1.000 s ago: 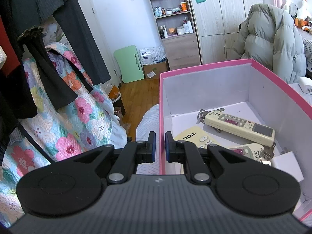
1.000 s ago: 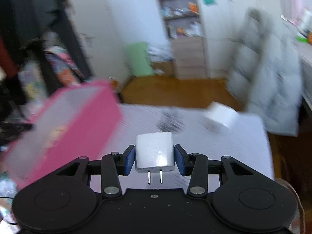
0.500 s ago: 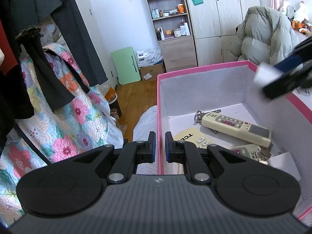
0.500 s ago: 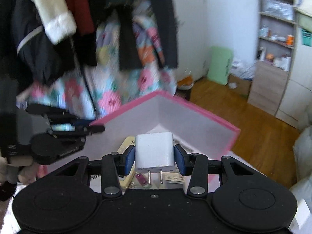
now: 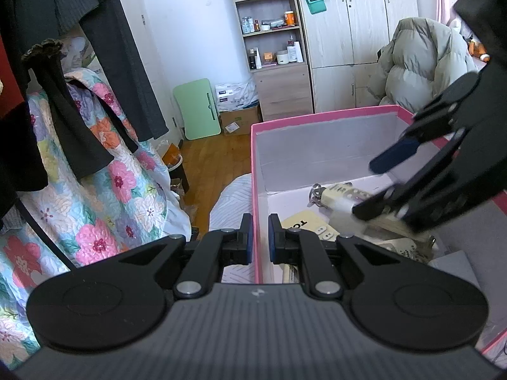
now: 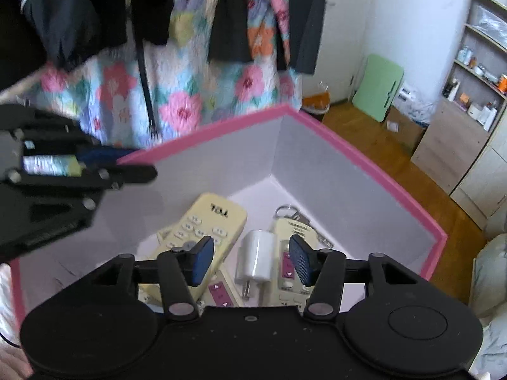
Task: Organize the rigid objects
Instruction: 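Carry the white cube charger into the pink box and open the right gripper, then move the right gripper over the second white cube charger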
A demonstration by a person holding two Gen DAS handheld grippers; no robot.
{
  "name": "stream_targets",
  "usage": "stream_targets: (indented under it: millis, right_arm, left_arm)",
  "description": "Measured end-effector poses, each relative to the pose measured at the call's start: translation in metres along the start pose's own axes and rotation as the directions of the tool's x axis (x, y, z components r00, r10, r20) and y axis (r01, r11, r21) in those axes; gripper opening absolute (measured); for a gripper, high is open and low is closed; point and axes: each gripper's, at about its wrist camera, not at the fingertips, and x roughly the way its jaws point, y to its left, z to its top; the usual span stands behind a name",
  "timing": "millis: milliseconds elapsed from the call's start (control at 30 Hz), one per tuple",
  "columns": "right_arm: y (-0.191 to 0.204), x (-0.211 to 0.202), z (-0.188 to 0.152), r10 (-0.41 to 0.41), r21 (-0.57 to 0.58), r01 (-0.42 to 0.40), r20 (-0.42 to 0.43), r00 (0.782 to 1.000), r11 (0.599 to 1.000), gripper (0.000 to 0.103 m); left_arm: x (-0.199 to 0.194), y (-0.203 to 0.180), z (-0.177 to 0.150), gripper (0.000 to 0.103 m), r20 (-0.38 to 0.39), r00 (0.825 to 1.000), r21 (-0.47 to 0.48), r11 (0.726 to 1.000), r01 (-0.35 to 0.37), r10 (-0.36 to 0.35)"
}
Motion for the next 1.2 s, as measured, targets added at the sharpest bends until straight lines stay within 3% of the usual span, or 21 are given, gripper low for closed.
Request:
stream_targets:
  millis: [167, 367, 533, 633, 900, 1200]
  right_arm:
    - [-0.030, -0.041, -0.012, -0.068, 0.131, 0.059, 0.071, 0.995, 0.990, 0.058]
    - [-0.080, -0.091, -0.047, -0.129, 0.315, 0.094, 0.090, 0.988, 0.944, 0.059]
    - [-0.115, -0.114, -0.084, -0.204, 0.452, 0.156, 0.060, 0.977, 0.878, 0.061]
    - [-0.140, -0.125, -0.110, -0.234, 0.545, 0.178, 0.035, 0.972, 0.819, 0.062]
    - [-0.189, -0.110, -0.169, -0.260, 0.714, 0.229, -0.069, 0.963, 0.661, 0.066]
    - [-0.226, -0.076, -0.200, -0.302, 0.772, 0.299, -0.146, 0.942, 0.560, 0.068]
  left_arm:
    - [0.000, 0.000, -0.001, 0.011, 0.001, 1.000, -0.001, 1.000, 0.001, -0.001]
    - [0.000, 0.000, 0.000, 0.011, -0.003, 1.000, -0.003, 1.000, 0.000, 0.000]
    - [0.001, 0.000, 0.000, 0.011, -0.009, 1.000, -0.001, 1.000, -0.012, 0.012]
    - [0.001, 0.000, -0.001, 0.011, -0.012, 1.000, -0.003, 1.000, -0.017, 0.017]
    - [0.000, -0.003, 0.001, 0.011, -0.022, 0.999, -0.016, 0.999, -0.029, 0.029]
    - [0.001, -0.005, 0.002, 0.011, -0.030, 0.999, -0.007, 0.999, -0.038, 0.038]
